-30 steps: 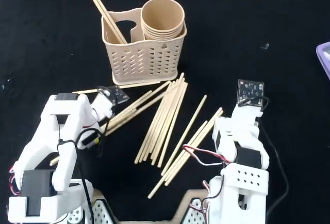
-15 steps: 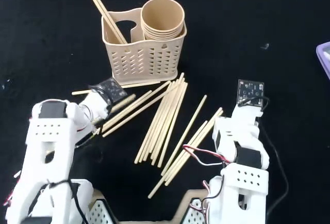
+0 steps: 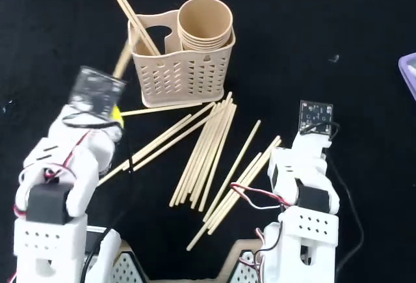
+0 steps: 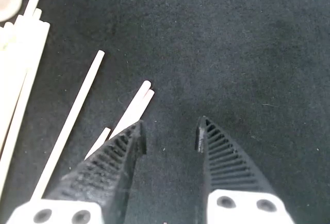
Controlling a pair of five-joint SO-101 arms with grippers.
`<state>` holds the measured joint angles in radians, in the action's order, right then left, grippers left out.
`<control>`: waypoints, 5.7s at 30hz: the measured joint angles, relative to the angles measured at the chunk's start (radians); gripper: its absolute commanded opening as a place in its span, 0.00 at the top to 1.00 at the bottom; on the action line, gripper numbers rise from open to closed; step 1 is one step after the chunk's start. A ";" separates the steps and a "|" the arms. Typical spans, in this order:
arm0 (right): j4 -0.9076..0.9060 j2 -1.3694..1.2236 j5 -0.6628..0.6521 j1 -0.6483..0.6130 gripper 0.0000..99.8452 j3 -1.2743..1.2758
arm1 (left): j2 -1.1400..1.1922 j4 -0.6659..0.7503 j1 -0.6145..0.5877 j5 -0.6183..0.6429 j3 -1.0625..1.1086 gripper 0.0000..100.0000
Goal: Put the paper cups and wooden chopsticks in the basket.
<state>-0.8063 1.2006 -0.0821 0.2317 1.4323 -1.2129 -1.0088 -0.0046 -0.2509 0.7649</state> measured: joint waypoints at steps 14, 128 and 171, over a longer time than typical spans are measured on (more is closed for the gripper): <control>0.000 0.000 0.000 0.000 0.82 0.000 | 0.209 0.829 0.006 0.462 0.000 0.97; 0.000 0.000 0.000 0.000 0.82 0.009 | 1.068 -0.158 -0.330 -0.638 -0.041 0.97; 0.000 0.000 0.000 0.000 0.82 0.009 | 1.166 -0.087 -0.224 -0.637 -0.068 0.94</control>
<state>-0.8063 1.2006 -0.0821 0.2317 1.4415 -0.0468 -1.0963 -0.2286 -0.8876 0.6974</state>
